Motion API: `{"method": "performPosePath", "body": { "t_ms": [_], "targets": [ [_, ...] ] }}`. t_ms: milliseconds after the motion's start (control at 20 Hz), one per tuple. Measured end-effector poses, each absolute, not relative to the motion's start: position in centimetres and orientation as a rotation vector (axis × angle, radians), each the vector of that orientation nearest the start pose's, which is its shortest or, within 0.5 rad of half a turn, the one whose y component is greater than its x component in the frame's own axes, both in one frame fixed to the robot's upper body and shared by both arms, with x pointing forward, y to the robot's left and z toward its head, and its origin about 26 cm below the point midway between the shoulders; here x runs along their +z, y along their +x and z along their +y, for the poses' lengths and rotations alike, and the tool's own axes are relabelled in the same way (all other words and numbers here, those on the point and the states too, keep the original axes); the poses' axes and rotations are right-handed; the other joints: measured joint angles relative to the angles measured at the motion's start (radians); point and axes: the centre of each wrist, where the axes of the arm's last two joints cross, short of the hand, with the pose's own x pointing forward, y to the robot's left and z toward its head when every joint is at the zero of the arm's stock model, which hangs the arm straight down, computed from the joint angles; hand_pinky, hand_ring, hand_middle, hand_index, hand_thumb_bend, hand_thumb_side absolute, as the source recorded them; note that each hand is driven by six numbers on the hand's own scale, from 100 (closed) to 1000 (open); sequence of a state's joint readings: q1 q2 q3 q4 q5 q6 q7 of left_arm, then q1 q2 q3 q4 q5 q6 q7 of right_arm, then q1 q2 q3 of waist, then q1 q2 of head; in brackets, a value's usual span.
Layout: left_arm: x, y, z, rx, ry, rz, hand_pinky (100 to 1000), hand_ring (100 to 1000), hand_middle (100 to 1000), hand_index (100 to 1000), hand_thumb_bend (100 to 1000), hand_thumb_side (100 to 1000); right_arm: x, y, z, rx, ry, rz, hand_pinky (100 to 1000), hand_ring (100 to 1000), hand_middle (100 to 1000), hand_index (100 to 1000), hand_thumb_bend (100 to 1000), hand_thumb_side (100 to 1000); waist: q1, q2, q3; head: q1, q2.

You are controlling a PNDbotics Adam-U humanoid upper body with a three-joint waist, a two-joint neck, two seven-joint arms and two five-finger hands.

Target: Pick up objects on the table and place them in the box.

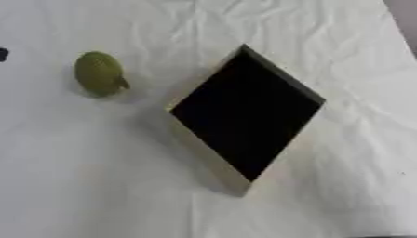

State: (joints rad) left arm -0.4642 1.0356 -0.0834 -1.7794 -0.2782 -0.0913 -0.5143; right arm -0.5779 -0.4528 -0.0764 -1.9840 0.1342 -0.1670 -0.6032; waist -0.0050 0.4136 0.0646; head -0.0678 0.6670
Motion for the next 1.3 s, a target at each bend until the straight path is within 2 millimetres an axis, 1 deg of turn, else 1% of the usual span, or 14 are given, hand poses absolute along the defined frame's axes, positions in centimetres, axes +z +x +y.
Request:
{"method": "performPosePath", "body": {
  "t_ms": [250,600,750,950,1000,1050,1200,1300],
  "targets": [
    [29.0,33.9,35.1,-1.619,0.738,-1.521,846,893,818,932,573,100,29.8,31.1,-26.7,0.304,0.684,3.305,804,661,681,822,381,628,0.0,0.0,-0.004,0.004,0.0],
    [29.0,36.4,34.0,-1.615,0.748,-1.532,832,887,811,929,571,100,29.7,31.1,-26.6,0.31,0.676,3.311,804,662,680,822,380,628,0.002,0.0,-0.009,0.011,0.0],
    [29.2,37.4,33.1,-1.608,0.746,-1.563,822,882,806,925,566,100,29.7,31.1,-26.5,0.313,0.673,3.313,805,662,680,823,380,628,0.002,0.0,-0.009,0.012,0.0],
    [29.2,38.7,31.7,-1.617,0.694,-1.59,805,873,796,913,561,100,29.6,31.1,-26.4,0.318,0.662,3.319,805,662,679,823,379,627,0.001,0.0,-0.012,0.014,0.0],
    [29.2,38.9,31.4,-1.624,0.675,-1.59,806,873,797,913,589,100,29.6,31.2,-26.4,0.318,0.66,3.32,805,662,679,823,374,628,0.001,0.001,-0.014,0.015,0.0],
    [29.0,39.0,31.2,-1.632,0.656,-1.586,808,875,800,914,559,100,29.6,31.2,-26.4,0.317,0.658,3.321,805,662,679,823,379,627,0.001,0.001,-0.016,0.016,0.0],
    [28.7,39.4,31.1,-1.653,0.628,-1.547,823,882,809,917,564,100,29.6,31.2,-26.3,0.317,0.656,3.322,805,662,678,823,378,627,0.001,0.002,-0.016,0.017,0.0],
    [28.4,39.8,31.0,-1.66,0.644,-1.512,855,896,825,925,571,100,29.6,31.2,-26.3,0.318,0.655,3.323,805,662,678,823,378,627,0.002,0.002,-0.016,0.018,0.0]
  ]
}}
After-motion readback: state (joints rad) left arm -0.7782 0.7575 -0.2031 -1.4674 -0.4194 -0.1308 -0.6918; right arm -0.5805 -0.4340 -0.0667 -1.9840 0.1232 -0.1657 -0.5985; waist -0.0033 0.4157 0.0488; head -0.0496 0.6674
